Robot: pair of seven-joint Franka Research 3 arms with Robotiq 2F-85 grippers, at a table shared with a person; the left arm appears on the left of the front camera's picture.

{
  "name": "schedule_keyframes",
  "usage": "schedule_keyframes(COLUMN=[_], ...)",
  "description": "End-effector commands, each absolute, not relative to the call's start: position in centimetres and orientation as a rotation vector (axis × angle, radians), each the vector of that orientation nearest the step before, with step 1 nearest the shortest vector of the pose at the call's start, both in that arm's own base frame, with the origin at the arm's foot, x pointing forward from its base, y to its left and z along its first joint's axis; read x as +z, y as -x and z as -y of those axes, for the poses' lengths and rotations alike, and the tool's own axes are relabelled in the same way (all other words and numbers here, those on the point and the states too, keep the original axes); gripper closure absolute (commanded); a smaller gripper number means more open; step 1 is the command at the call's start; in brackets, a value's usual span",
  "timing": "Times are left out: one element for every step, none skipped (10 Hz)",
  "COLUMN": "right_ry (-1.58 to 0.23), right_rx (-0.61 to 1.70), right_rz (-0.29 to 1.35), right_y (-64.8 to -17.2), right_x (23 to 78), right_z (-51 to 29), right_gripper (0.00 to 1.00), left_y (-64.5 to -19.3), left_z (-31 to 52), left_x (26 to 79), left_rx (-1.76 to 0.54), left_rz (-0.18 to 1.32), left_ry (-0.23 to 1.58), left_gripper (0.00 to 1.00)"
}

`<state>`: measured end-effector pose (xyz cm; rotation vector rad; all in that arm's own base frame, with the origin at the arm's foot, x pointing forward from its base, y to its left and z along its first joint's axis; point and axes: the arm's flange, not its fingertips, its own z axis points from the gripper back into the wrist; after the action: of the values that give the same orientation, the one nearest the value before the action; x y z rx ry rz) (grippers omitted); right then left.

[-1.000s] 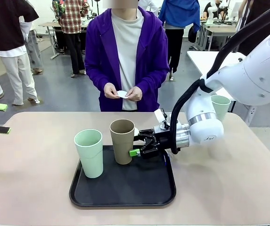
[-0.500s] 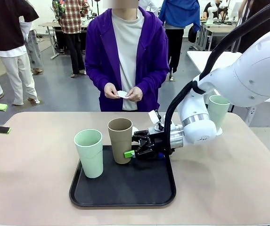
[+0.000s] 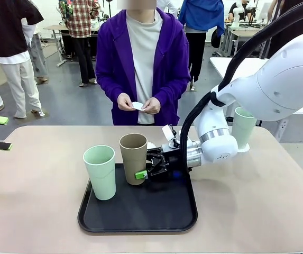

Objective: Place coasters on the table and set cups on them.
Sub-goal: Take one Reusable plastic cup from the Flat Tray and place it on a coaster set by the human.

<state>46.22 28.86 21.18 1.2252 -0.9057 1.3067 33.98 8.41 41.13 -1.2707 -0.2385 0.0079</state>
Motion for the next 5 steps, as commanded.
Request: schedule_keyframes(right_ry=[-1.237, -1.251, -1.256, -1.266, -1.272], right_rx=[1.332, 1.344, 1.355, 1.361, 1.366], right_rz=[0.855, 0.840, 0.833, 0.826, 0.823], right_y=[-46.8, -46.8, -46.8, -46.8, -46.9], right_x=[20.9, 20.9, 20.8, 20.6, 20.6], right_z=[-30.0, -30.4, -30.8, -31.2, -31.5], right_gripper=[0.00, 0.00, 0.00, 0.00, 0.00], left_y=[-33.9, -33.9, -33.9, -33.9, -33.9], left_z=[-8.5, -8.5, -8.5, -8.5, -8.5], left_x=[41.1, 41.1, 41.1, 41.1, 41.1], left_rx=[-0.001, -0.001, -0.001, -0.001, -0.001], left_rz=[0.253, 0.253, 0.253, 0.253, 0.253], left_ry=[1.279, 1.279, 1.279, 1.279, 1.279], left_gripper=[0.00, 0.00, 0.00, 0.00, 0.00])
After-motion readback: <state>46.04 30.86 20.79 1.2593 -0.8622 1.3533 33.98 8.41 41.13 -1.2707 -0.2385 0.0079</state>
